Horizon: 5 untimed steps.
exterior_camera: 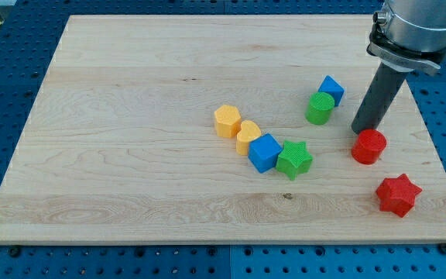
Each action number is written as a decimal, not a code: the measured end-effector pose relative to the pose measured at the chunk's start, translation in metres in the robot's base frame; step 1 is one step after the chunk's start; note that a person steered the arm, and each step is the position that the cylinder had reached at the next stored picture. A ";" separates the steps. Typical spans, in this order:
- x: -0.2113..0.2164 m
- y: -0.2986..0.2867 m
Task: Place the red circle above the red star
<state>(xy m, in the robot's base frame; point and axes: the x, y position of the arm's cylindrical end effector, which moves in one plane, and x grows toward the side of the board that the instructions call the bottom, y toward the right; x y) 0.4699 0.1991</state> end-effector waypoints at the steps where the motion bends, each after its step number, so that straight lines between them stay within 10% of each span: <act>1: 0.009 0.002; 5: 0.031 -0.009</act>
<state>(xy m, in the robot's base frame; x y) 0.5006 0.1899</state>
